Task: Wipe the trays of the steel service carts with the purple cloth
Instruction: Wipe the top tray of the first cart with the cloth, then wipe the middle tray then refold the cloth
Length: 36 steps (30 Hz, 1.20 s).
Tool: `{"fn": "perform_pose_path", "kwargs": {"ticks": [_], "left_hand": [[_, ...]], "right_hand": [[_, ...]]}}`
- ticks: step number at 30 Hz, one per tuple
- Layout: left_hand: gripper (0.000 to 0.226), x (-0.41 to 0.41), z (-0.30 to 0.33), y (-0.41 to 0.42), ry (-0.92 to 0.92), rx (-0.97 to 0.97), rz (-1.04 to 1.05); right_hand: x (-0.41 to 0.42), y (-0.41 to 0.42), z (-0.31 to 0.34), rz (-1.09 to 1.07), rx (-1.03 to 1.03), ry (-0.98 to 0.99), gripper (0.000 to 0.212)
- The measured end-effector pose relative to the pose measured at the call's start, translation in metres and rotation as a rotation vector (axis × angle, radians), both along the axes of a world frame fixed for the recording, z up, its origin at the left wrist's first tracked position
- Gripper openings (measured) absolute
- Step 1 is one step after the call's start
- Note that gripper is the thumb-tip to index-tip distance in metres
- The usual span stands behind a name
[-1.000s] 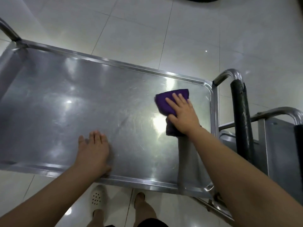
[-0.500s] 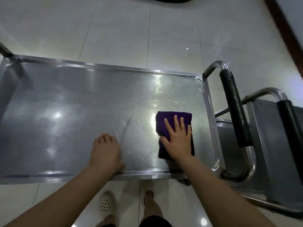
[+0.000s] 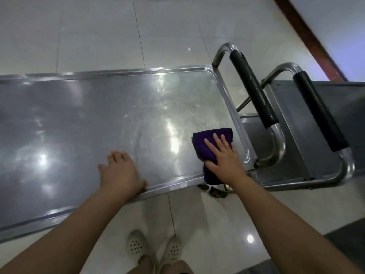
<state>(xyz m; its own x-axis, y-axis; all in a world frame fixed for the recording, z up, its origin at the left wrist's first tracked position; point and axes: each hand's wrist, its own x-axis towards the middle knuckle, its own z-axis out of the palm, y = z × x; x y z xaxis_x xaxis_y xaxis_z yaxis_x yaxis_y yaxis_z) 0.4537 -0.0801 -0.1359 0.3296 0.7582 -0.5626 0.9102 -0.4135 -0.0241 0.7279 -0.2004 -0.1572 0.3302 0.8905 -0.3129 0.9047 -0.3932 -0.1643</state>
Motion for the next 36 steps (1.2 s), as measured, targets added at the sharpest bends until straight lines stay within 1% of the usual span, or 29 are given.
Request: {"fn": "perform_pose_path", "kwargs": {"ticks": [3, 6, 11, 14, 16, 18, 19, 20, 22, 23, 24, 26, 27, 29, 31, 33, 34, 36], "left_hand": [[0.107, 0.002, -0.004, -0.004, -0.03, 0.01, 0.033], [0.108, 0.003, -0.007, -0.006, -0.03, 0.037, 0.055], [0.098, -0.001, -0.014, -0.009, -0.12, 0.104, 0.099], [0.085, -0.004, -0.016, -0.015, -0.194, 0.145, 0.118], [0.068, -0.007, -0.018, -0.025, -0.247, 0.219, 0.104], [0.046, -0.011, -0.025, -0.043, -0.339, 0.364, 0.026], [0.037, -0.014, -0.03, -0.054, -0.421, 0.453, -0.032], [0.03, -0.017, -0.036, -0.067, -0.548, 0.535, -0.092], [0.025, -0.025, -0.052, -0.095, -0.822, 0.641, -0.227], [0.023, -0.03, -0.063, -0.108, -0.909, 0.664, -0.319], [0.021, -0.036, -0.077, -0.12, -0.955, 0.673, -0.417], [0.022, -0.052, -0.117, -0.133, -0.952, 0.655, -0.572], [0.026, -0.062, -0.14, -0.134, -0.917, 0.629, -0.603], [0.031, -0.084, -0.188, -0.127, -0.823, 0.554, -0.574], [0.032, -0.102, -0.227, -0.113, -0.729, 0.523, -0.496], [0.038, -0.114, -0.262, -0.098, -0.65, 0.561, -0.422], [0.042, -0.118, -0.277, -0.09, -0.617, 0.586, -0.379], [0.048, -0.124, -0.305, -0.073, -0.562, 0.613, -0.308]], "right_hand": [[0.008, -0.012, -0.005, -0.155, 0.063, -0.088, 0.069], [-0.007, -0.023, -0.013, -0.309, 0.181, -0.13, 0.065], [-0.046, -0.04, -0.034, -0.483, 0.507, -0.038, 0.05], [-0.069, -0.053, -0.047, -0.445, 0.702, 0.059, 0.044], [-0.079, -0.066, -0.056, -0.358, 0.828, 0.115, 0.038], [-0.082, -0.081, -0.065, -0.306, 0.936, 0.163, 0.031], [-0.082, -0.088, -0.071, -0.293, 0.988, 0.173, 0.029], [-0.083, -0.097, -0.078, -0.283, 1.04, 0.172, 0.027], [-0.087, -0.113, -0.097, -0.261, 1.122, 0.145, 0.025], [-0.089, -0.119, -0.11, -0.258, 1.138, 0.137, 0.025], [-0.09, -0.124, -0.125, -0.27, 1.133, 0.141, 0.025], [-0.091, -0.127, -0.164, -0.335, 1.076, 0.187, 0.026], [-0.091, -0.126, -0.184, -0.376, 1.038, 0.246, 0.026], [-0.09, -0.12, -0.218, -0.443, 0.97, 0.319, 0.027], [-0.086, -0.108, -0.245, -0.488, 0.898, 0.272, 0.028], [-0.075, -0.092, -0.264, -0.52, 0.852, 0.28, 0.037], [-0.068, -0.083, -0.27, -0.517, 0.829, 0.271, 0.036], [-0.051, -0.069, -0.284, -0.473, 0.734, 0.182, 0.031]]}}
